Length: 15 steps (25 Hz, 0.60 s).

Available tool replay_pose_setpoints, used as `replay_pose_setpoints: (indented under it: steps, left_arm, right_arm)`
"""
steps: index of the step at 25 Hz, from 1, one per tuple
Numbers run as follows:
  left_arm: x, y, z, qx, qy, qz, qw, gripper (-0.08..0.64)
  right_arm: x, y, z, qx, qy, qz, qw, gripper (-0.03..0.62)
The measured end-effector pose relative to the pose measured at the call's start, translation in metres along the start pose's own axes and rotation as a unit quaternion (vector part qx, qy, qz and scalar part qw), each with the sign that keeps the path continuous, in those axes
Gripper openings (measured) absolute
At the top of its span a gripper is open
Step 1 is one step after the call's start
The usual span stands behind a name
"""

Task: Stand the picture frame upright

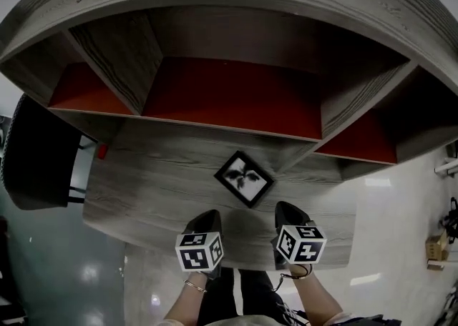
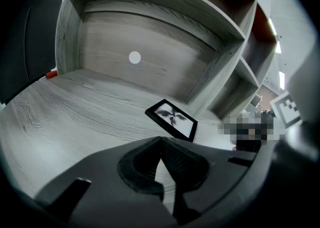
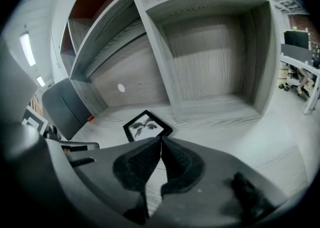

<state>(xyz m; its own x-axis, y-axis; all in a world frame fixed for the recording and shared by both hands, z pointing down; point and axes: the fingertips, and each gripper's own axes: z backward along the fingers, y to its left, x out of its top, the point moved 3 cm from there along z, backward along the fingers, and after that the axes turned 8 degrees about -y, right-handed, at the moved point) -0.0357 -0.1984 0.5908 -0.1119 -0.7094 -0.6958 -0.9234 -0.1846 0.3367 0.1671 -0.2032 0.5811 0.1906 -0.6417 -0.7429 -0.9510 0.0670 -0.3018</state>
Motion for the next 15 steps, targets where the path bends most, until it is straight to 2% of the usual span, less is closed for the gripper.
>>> replay_pose_setpoints:
  steps: [8, 15]
  left_arm:
    - [-0.004, -0.001, -0.028, 0.013, -0.014, 0.05, 0.9986, 0.012]
    - [-0.007, -0.005, -0.038, 0.021, -0.011, 0.058, 0.998, 0.014]
  right_arm:
    - [-0.012, -0.009, -0.012, 0.002, 0.011, -0.004, 1.0, 0.032]
    - [-0.009, -0.015, -0.014, 0.002, 0.011, -0.008, 1.0, 0.032]
